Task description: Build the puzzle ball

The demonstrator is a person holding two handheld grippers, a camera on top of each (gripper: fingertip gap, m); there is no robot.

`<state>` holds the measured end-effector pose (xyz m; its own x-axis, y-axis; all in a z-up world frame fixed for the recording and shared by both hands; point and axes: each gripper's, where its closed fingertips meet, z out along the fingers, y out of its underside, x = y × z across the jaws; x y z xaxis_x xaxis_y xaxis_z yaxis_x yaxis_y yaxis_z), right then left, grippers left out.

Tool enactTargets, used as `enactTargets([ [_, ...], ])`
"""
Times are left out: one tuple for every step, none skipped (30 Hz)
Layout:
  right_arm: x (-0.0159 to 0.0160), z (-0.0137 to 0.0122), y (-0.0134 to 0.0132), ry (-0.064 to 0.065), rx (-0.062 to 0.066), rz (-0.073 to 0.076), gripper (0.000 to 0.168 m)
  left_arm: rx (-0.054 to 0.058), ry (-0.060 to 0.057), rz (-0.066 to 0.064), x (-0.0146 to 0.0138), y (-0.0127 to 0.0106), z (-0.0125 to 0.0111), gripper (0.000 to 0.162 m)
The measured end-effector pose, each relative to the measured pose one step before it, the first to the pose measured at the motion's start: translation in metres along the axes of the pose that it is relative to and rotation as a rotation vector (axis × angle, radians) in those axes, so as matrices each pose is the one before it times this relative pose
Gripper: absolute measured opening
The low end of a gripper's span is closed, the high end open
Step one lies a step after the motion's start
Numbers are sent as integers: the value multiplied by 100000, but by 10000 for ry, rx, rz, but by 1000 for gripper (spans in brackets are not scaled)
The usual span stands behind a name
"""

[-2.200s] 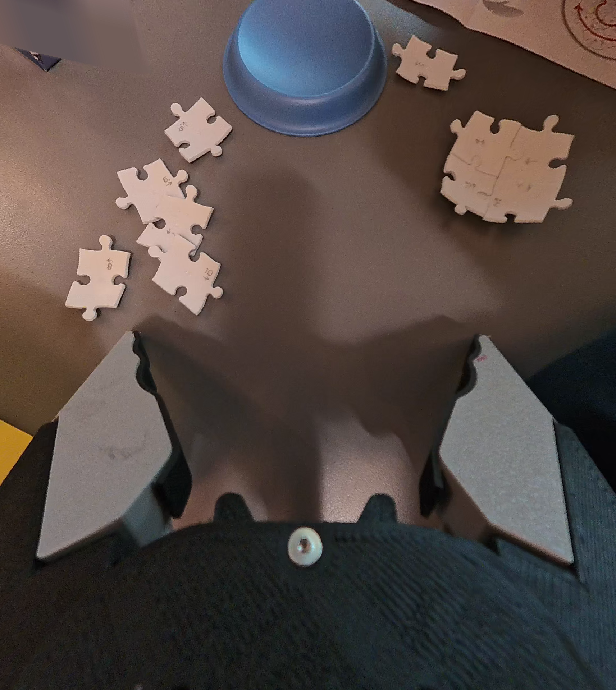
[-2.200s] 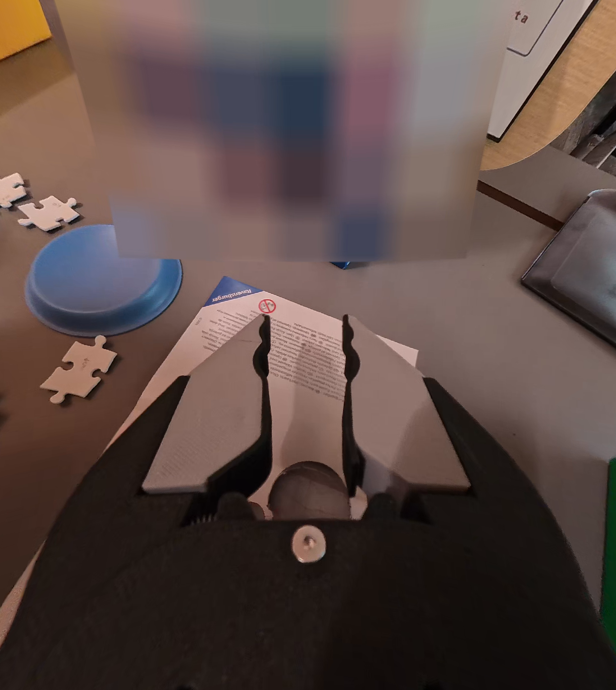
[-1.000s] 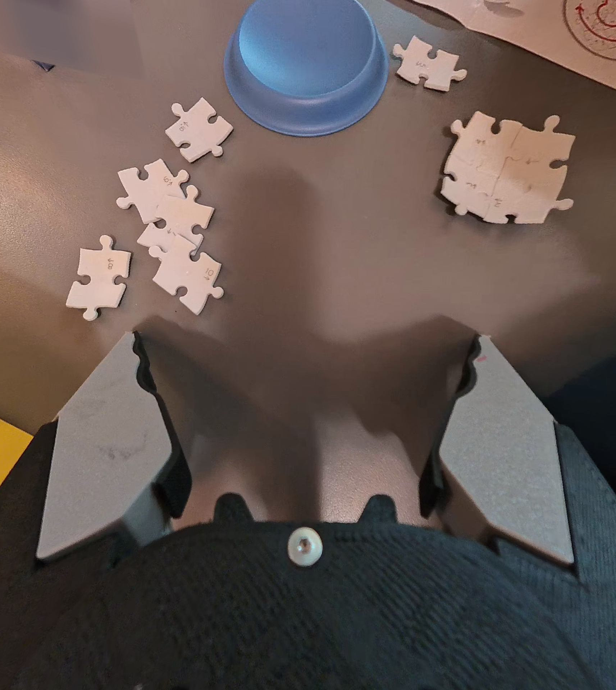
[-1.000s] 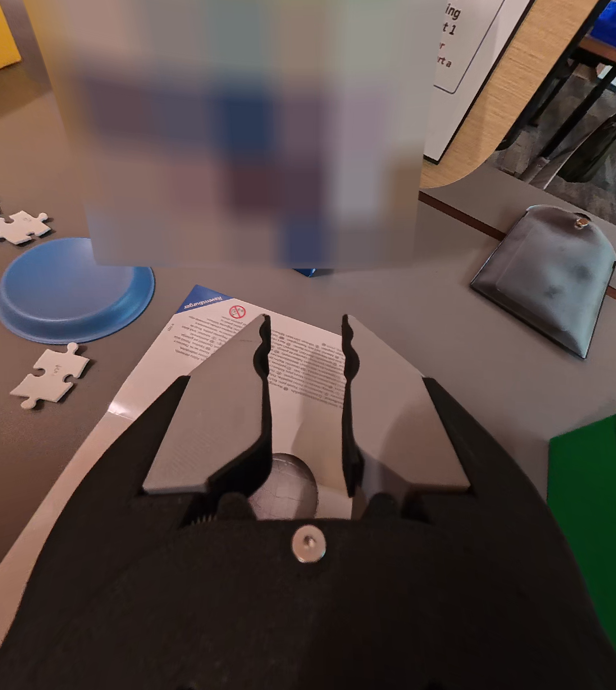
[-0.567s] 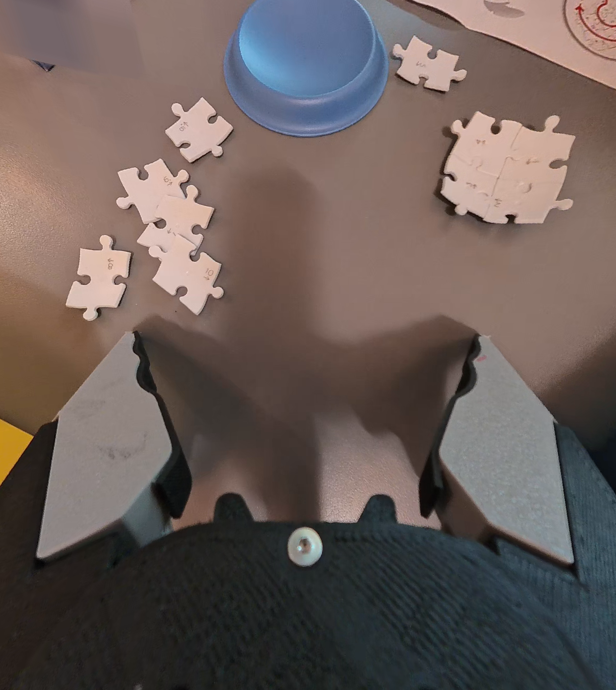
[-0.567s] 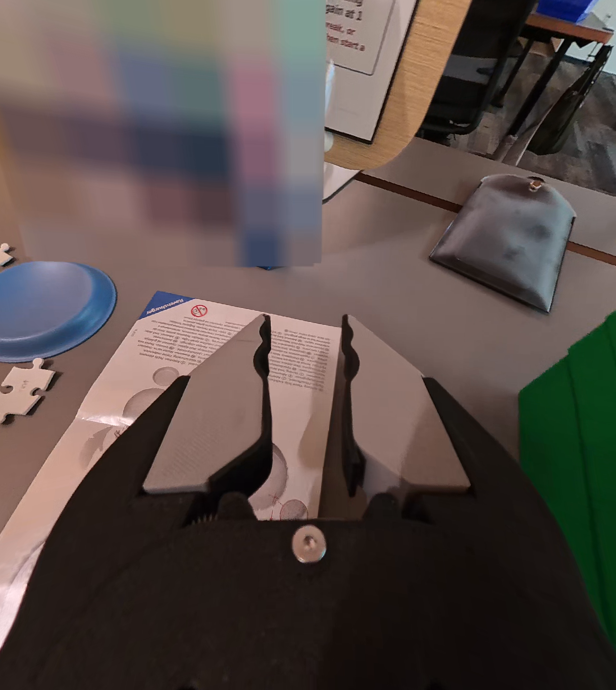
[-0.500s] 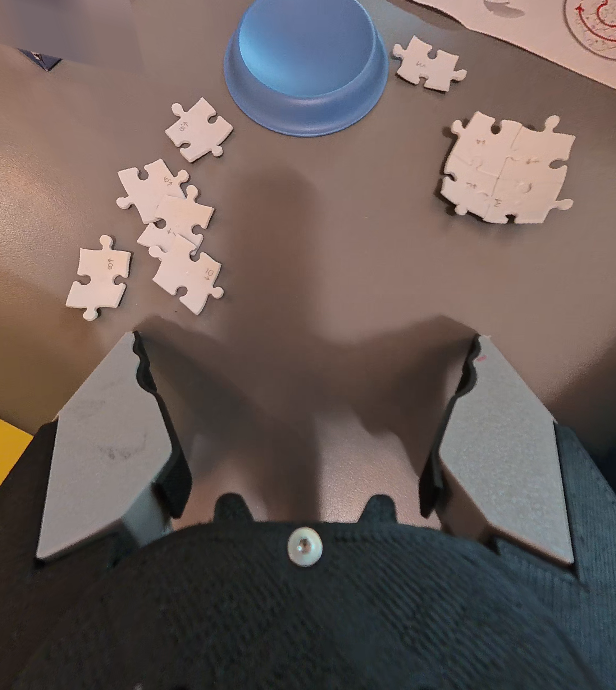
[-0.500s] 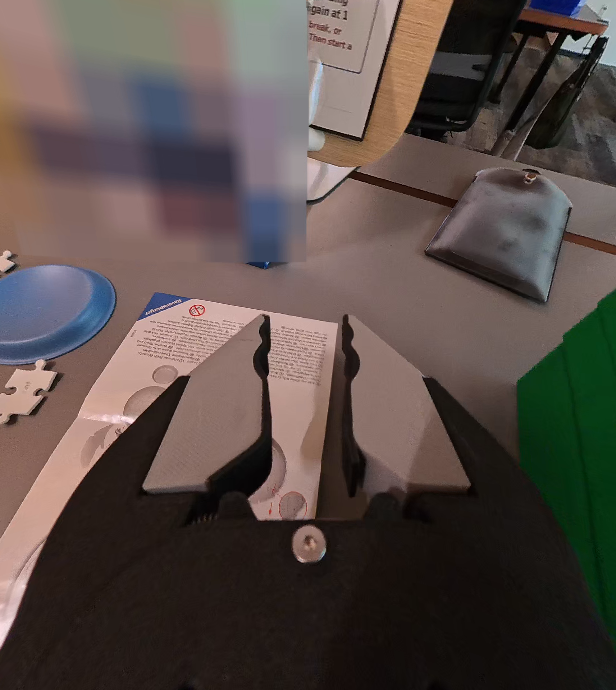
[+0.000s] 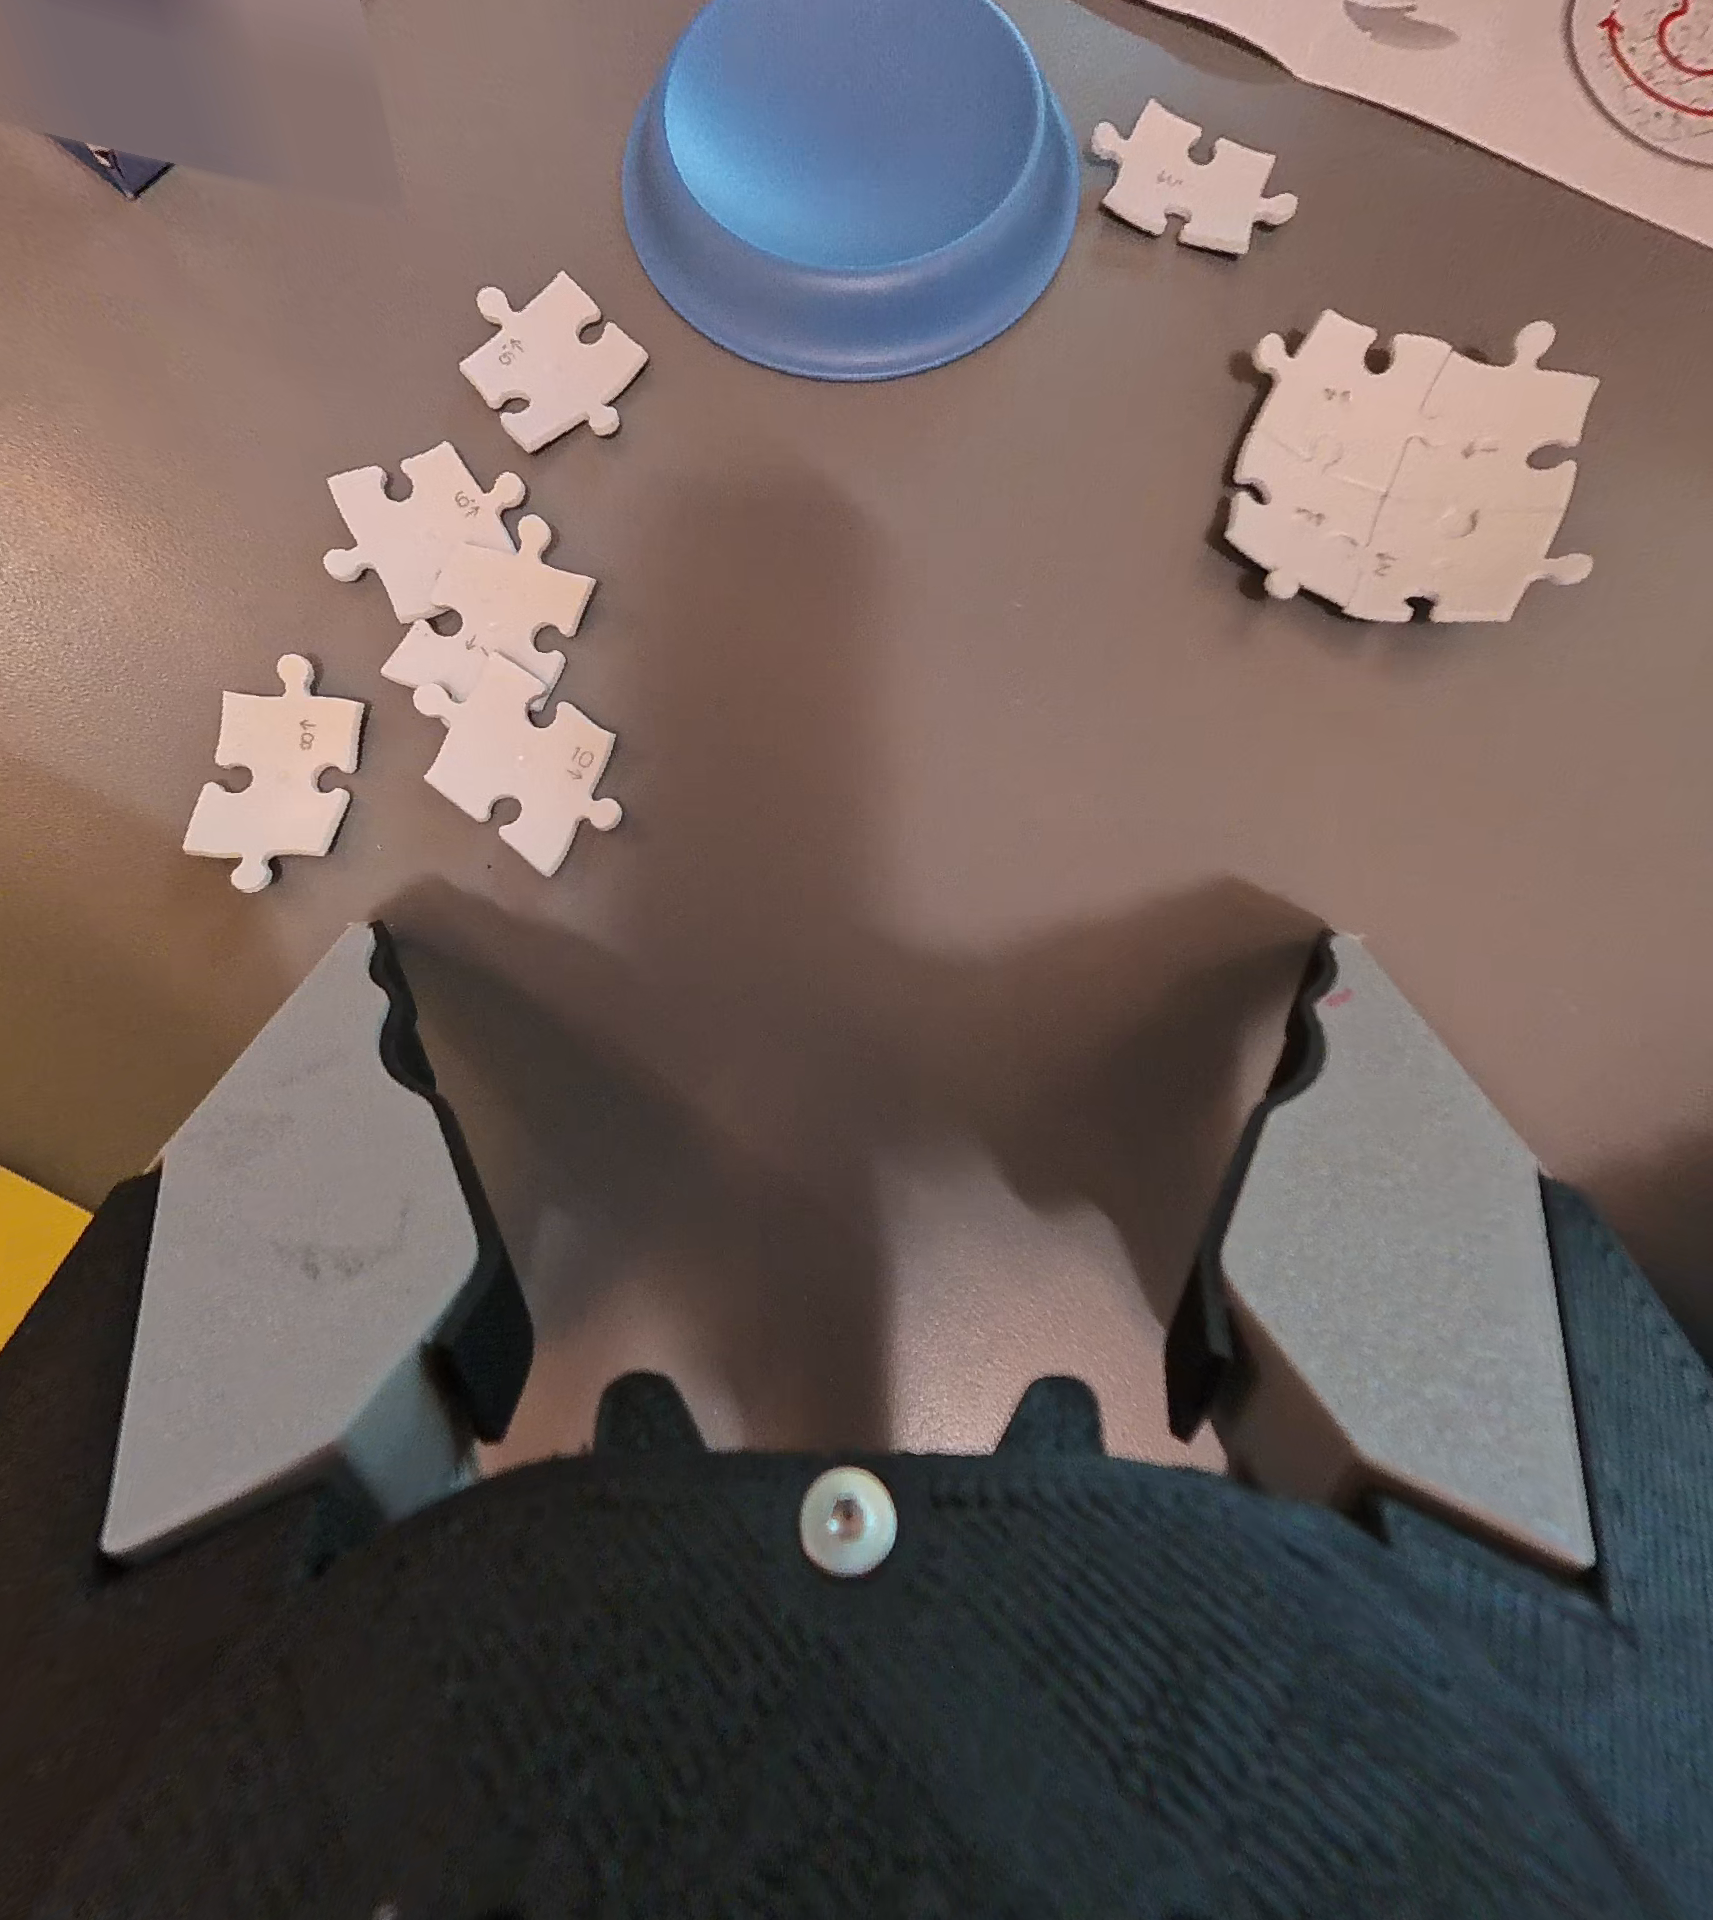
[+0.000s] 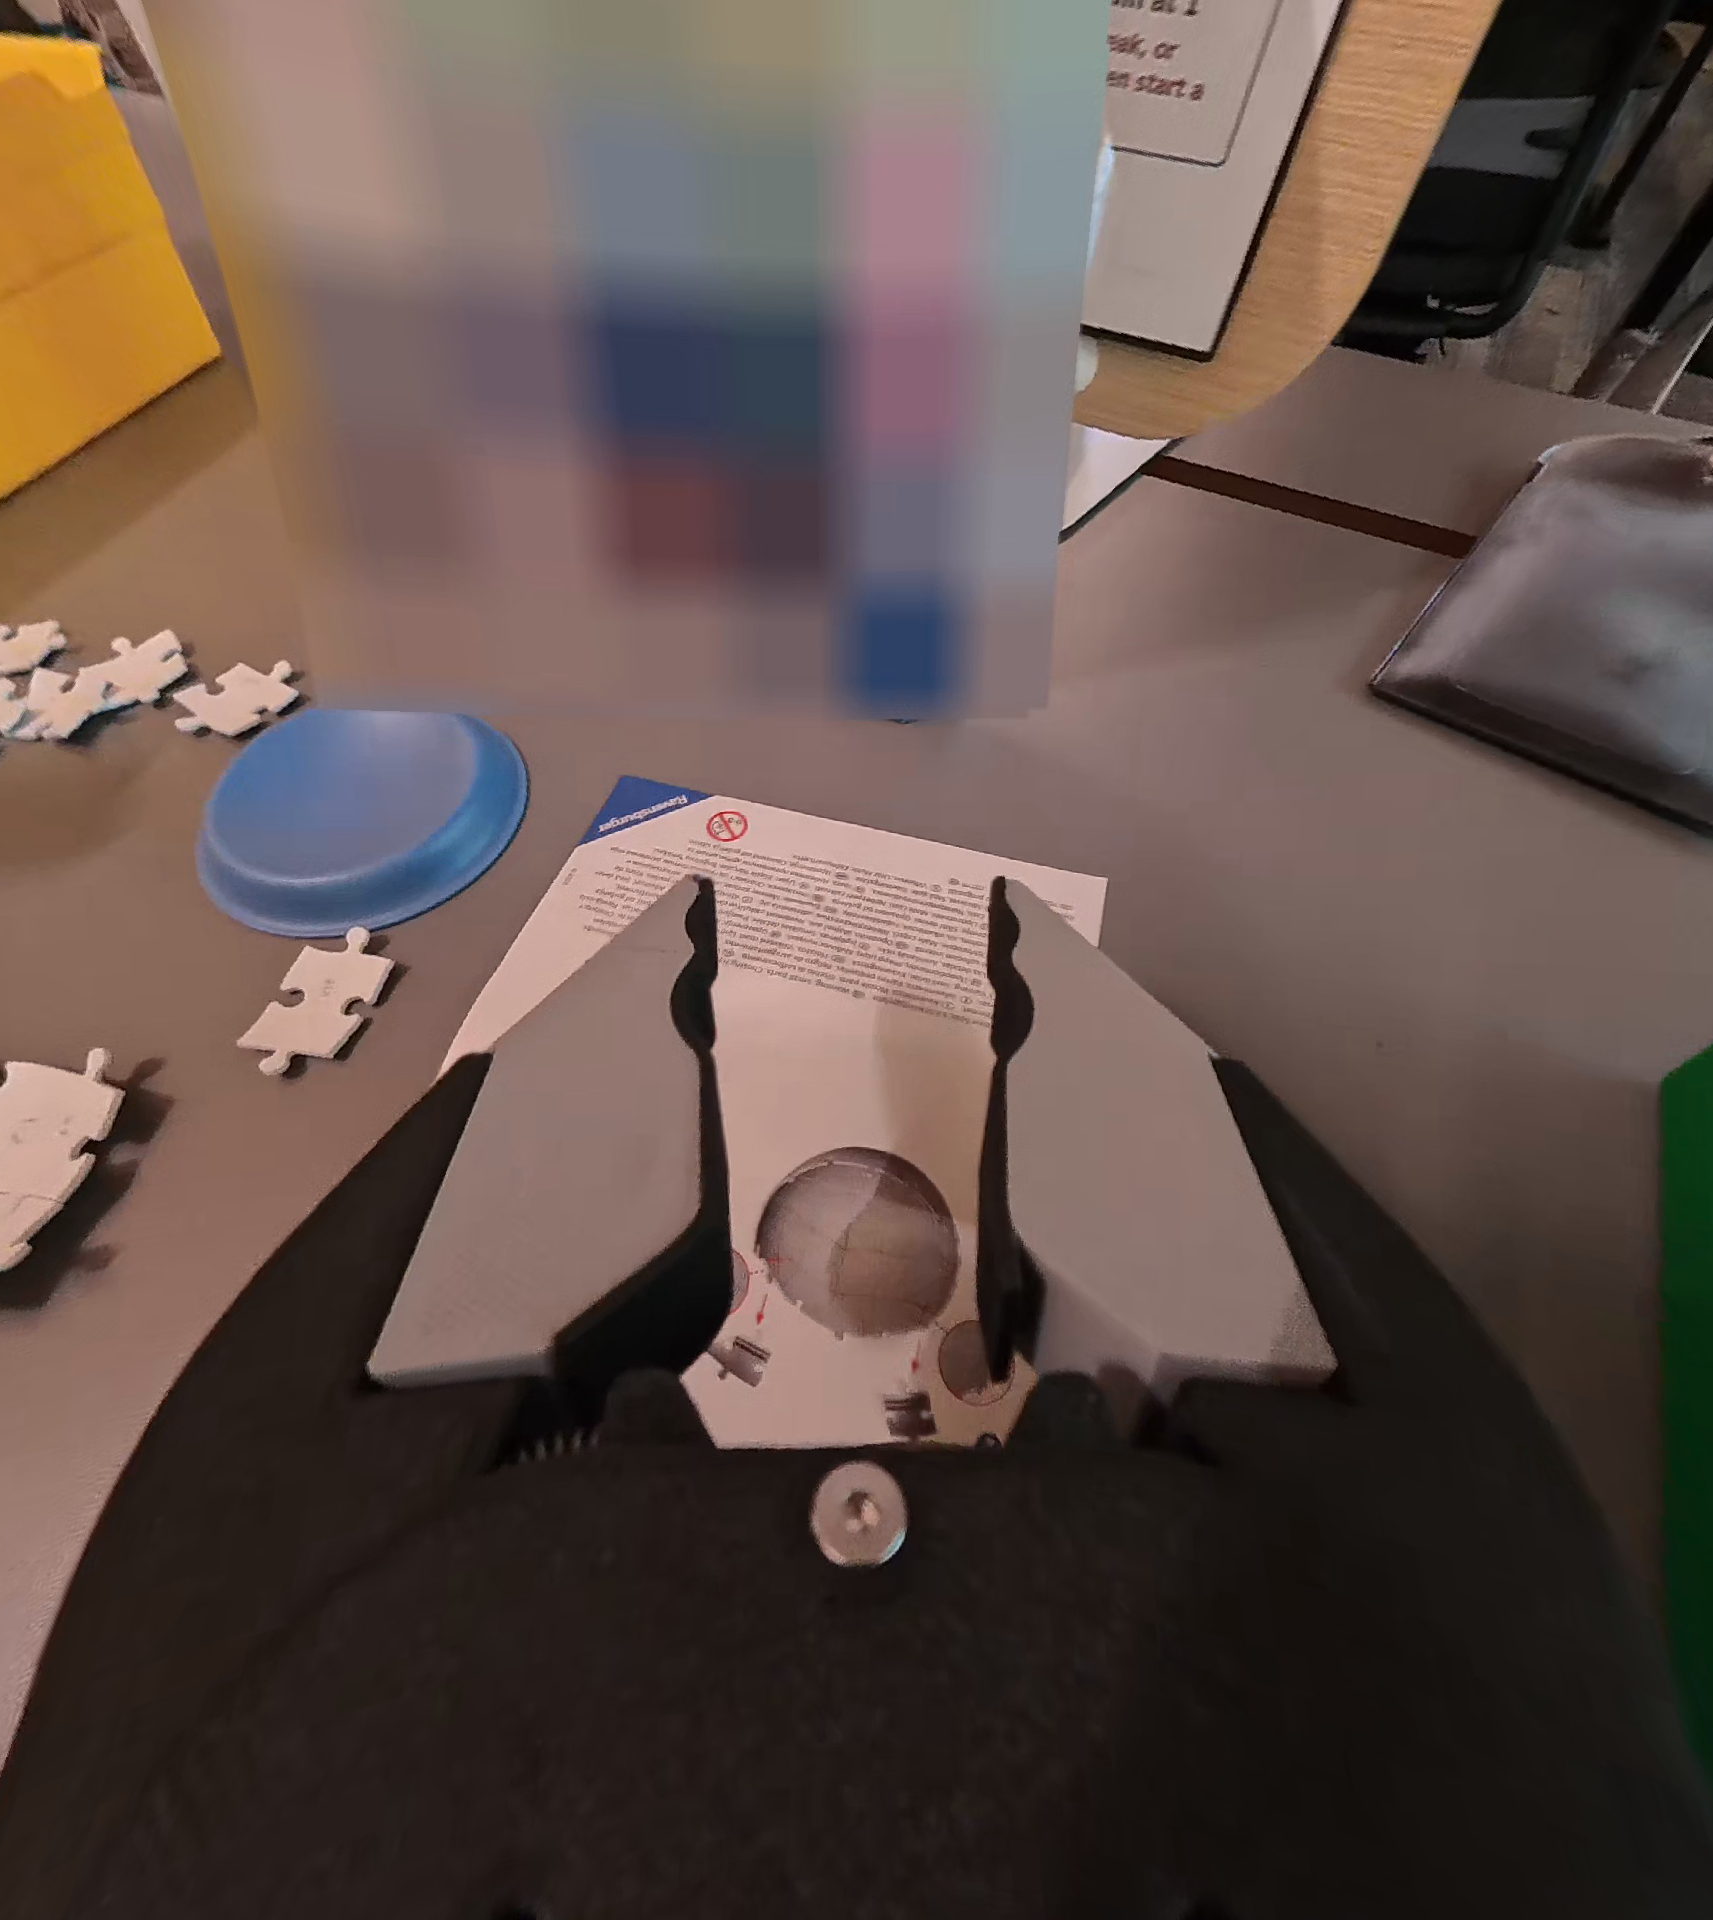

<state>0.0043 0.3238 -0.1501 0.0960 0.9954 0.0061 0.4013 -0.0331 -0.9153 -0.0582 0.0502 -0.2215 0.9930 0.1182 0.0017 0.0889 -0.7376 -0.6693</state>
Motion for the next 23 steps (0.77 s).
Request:
enactTargets([
  [-186, 145, 63, -17, -58, -108, 50, 0, 0, 0, 0, 0, 0, 158],
  [-140, 141, 105, -26, -76, -48, 50, 0, 0, 0, -2, 7, -7, 158],
  [-46, 131, 122, 5, -79, -33, 50, 0, 0, 0, 0, 0, 0, 158],
  [49, 103, 108, 44, -65, -43, 50, 0, 0, 0, 0, 0, 0, 158],
  [97, 80, 94, 66, -53, -50, 50, 0, 0, 0, 0, 0, 0, 158],
  [125, 60, 93, 73, -53, -44, 49, 0, 0, 0, 0, 7, 7, 158],
  [189, 32, 61, 96, -40, -43, 49, 0, 0, 0, 0, -7, -7, 158],
  [220, -9, 43, 119, -15, -35, 48, 0, 0, 0, 0, 0, 0, 158],
  [227, -37, 20, 109, 1, -13, 47, 0, 0, 0, -1, 7, -7, 158],
  [202, -45, 1, 86, 16, 9, 47, 0, 0, 0, -10, 6, 8, 158],
  [217, -77, -41, 93, 39, 13, 47, 0, 0, 0, 0, -7, -7, 158],
  [259, -93, -67, 115, 60, 7, 46, 0, 0, 0, 0, 0, 0, 158],
  [283, -93, -62, 127, 56, 11, 46, 0, 0, 0, 0, 0, 0, 158],
  [294, -90, -21, 122, 39, 27, 45, 0, 0, 0, 0, 0, 0, 158],
  [288, -69, 11, 114, 22, 43, 44, 0, 0, 0, 0, 0, 0, 158],
  [301, -59, -8, 118, 26, 47, 44, 0, 0, 0, 0, 0, 0, 158],
  [289, -69, -16, 113, 37, 48, 44, 0, 0, 0, 0, 0, 0, 158],
  [228, -36, -2, 77, 30, 53, 44, 0, 0, 0, 0, 0, 0, 158],
  [162, -10, 36, 38, 3, 56, 44, 0, 0, 0, 0, 0, 0, 158],
  [153, -12, 36, 47, -9, 40, 44, 0, 0, 0, 0, 0, 0, 158],
  [164, -14, 0, 75, 11, 11, 43, 0, 0, 0, 0, 0, 0, 158],
  [140, -31, -32, 75, 24, -3, 43, 0, 0, 0, 0, 0, 0, 158],
  [120, -36, -33, 60, 28, 0, 43, 0, 0, 0, 0, 0, 0, 158],
])
